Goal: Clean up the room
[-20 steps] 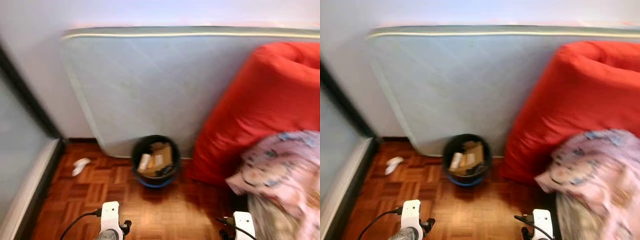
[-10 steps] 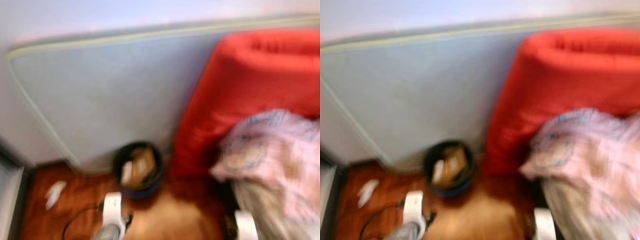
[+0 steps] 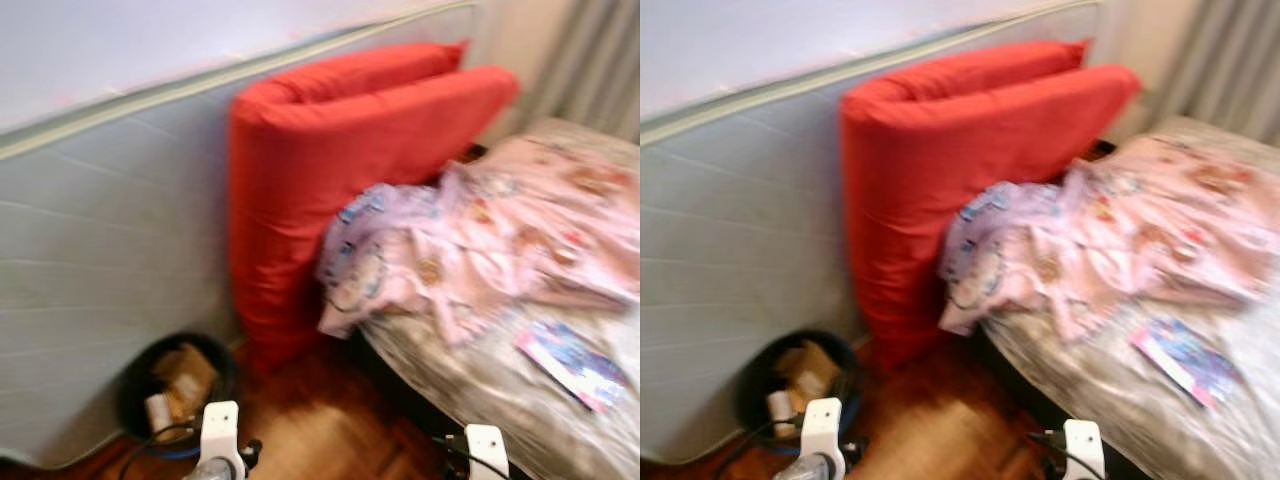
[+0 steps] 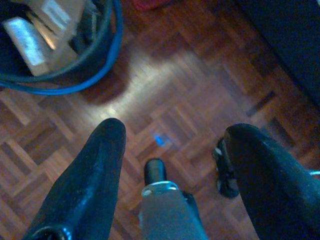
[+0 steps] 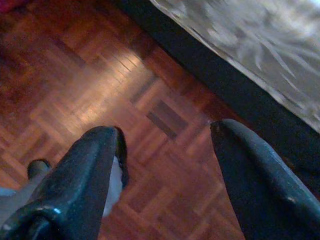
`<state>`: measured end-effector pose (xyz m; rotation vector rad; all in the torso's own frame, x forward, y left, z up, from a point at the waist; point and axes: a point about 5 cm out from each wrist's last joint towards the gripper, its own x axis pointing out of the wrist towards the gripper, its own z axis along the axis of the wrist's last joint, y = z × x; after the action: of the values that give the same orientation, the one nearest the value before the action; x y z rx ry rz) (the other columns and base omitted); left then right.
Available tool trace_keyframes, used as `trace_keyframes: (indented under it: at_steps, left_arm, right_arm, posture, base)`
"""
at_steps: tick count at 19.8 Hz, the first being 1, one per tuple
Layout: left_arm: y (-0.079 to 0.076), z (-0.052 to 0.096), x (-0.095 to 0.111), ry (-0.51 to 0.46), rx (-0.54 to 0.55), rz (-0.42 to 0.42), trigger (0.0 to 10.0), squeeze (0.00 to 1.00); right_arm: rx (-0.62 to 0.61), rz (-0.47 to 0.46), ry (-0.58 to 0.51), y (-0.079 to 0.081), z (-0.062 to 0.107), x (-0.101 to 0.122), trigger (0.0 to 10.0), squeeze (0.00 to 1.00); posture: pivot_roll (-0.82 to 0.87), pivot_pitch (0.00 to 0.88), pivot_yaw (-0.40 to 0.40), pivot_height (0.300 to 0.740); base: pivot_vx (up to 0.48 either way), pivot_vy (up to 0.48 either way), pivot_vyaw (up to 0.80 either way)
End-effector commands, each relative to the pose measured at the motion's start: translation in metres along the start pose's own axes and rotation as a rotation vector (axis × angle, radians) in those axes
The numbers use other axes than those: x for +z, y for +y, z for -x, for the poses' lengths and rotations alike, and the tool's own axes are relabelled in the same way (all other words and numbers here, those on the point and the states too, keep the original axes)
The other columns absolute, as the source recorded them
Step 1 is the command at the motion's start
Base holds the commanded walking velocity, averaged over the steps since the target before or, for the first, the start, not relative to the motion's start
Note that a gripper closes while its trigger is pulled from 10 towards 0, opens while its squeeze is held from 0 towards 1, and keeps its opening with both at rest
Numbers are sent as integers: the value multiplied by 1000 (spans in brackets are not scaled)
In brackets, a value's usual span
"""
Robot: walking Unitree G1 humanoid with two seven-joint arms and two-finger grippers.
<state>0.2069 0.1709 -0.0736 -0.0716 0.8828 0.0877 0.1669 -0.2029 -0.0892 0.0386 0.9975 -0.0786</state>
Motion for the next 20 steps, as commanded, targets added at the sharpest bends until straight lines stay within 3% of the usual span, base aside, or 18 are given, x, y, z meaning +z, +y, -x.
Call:
trace_keyframes:
  at_steps: [1, 20]
  left_arm:
    - [1, 0, -3, 15, 3, -5, 10000, 0]
    - [1, 1, -5, 19, 4, -7, 10000, 0]
  right_arm:
    - [1, 0, 10, 1, 0, -2, 10000, 0]
    - [2, 2, 16, 0, 1, -4, 10000, 0]
  posture:
    - [23, 25, -14, 740]
    - [16, 57, -14, 740]
  base:
    - [0, 0, -781]
    - [0, 0, -781]
